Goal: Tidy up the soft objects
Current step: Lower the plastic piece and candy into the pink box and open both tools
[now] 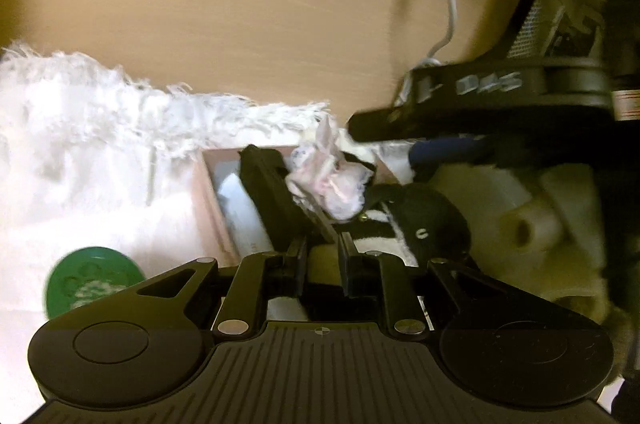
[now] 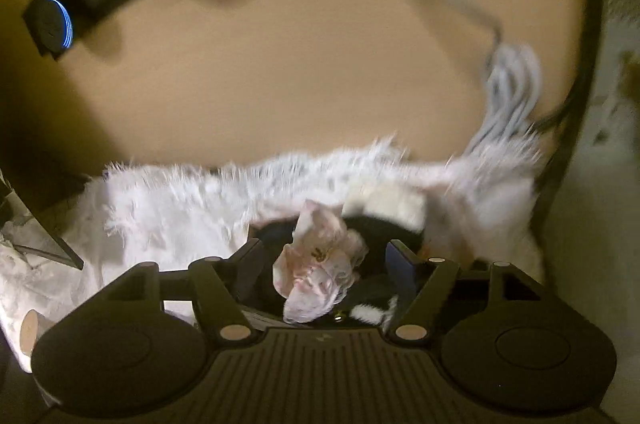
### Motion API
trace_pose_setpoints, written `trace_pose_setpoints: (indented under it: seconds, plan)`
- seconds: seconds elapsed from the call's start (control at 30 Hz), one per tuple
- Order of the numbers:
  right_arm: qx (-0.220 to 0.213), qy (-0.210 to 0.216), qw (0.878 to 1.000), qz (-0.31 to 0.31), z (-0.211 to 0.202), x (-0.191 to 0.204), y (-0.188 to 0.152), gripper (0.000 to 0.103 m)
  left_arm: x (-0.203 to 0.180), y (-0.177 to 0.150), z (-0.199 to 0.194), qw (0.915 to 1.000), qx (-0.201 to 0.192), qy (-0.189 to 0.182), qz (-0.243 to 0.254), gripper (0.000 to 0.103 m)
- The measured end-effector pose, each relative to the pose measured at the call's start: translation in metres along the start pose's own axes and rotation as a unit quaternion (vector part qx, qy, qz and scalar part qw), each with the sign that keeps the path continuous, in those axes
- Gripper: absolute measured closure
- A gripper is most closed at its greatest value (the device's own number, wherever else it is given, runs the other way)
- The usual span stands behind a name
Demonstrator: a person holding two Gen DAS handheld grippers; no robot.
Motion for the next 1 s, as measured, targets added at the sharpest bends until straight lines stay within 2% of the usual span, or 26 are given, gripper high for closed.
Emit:
trace_pose_setpoints:
  seconds: [0.13, 0.27, 0.4, 0.47, 0.53, 0.77, 0.87, 1.0]
  plan:
    - [-0.029, -0.027, 0.999, -0.021, -0.023, -0.005, 0.006, 0.033, -0.005, -0.005, 0.013, 0.9994, 0.017, -0.023, -0.017, 0.084]
    - [-0.021, -0.051, 0.998, -0.035, -0.026, -0.015, -0.006, 0.033, -0.008, -0.010, 0.034, 0.9980, 0.039, -0.031, -0.038, 0.078]
    - [-0.003, -0.084, 0.996, 0.013, -0.019, -0.044, -0.021, 0.034, -0.004, -0.008, 0.043, 0.9980, 0.049, -0.016, -0.038, 0.075]
    - [0.015, -0.082, 0.995, 0.047, -0.016, -0.056, -0.029, 0.040, -0.001, -0.006, 0.040, 0.9984, 0.050, -0.008, -0.026, 0.076]
    - [0.020, -0.080, 0.995, 0.065, -0.014, -0.058, -0.035, 0.040, 0.000, -0.007, 0.038, 0.9986, 0.050, 0.000, -0.017, 0.077]
    - [0.048, -0.079, 0.994, 0.060, -0.003, -0.047, -0.051, 0.040, 0.008, -0.004, 0.041, 0.9987, 0.043, 0.017, -0.019, 0.077]
    - [0.049, -0.087, 0.994, 0.044, -0.003, -0.049, -0.057, 0.040, 0.008, -0.005, 0.041, 0.9988, 0.044, 0.013, -0.020, 0.076]
    - [0.045, -0.076, 0.995, 0.042, -0.009, -0.053, -0.056, 0.040, 0.004, -0.005, 0.038, 0.9990, 0.040, 0.018, -0.011, 0.078]
Point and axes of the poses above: each gripper's, at about its wrist camera, not at the fingertips, and z roughly the way its jaws point, x to its left, y to its top, the point moved 3 cm from there along z, roughly the way its jaws point, and after that the axes turned 13 degrees about -x, right-handed, at the moved point
